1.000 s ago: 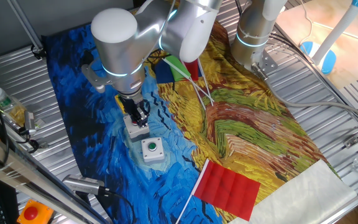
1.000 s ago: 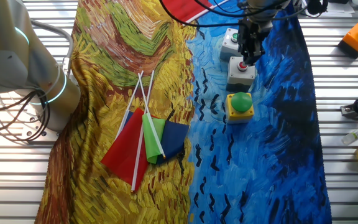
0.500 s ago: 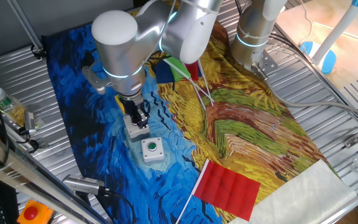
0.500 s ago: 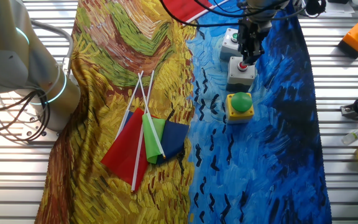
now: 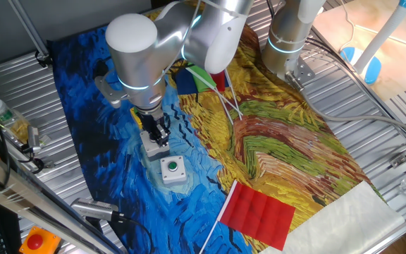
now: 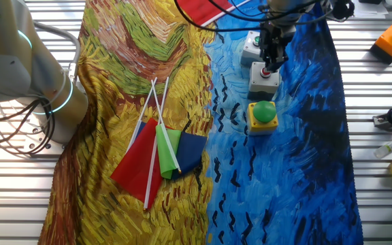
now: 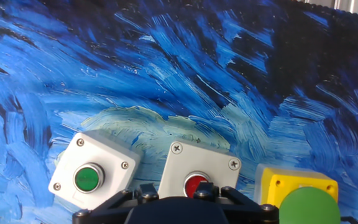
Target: Press three buttons from left to right in sequence
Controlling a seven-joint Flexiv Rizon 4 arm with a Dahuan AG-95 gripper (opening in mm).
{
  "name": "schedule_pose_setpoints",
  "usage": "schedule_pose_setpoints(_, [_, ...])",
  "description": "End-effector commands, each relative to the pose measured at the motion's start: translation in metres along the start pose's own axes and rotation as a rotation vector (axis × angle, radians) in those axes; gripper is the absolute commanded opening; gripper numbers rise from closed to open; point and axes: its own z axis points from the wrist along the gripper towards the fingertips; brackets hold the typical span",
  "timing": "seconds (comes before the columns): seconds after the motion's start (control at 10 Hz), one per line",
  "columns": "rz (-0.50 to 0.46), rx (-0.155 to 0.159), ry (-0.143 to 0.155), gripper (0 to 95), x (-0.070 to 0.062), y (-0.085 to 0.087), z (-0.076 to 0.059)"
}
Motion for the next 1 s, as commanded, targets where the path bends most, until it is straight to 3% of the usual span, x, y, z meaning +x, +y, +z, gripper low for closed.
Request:
schedule_pose_setpoints(0.1, [-0.001,-0.002,0.001,38.0,0.0006,0.0001,0.0003])
schedule_pose_setpoints(1.0, [0.003,-0.011,0.003,38.0,-0.0003,0.0011,0.0061])
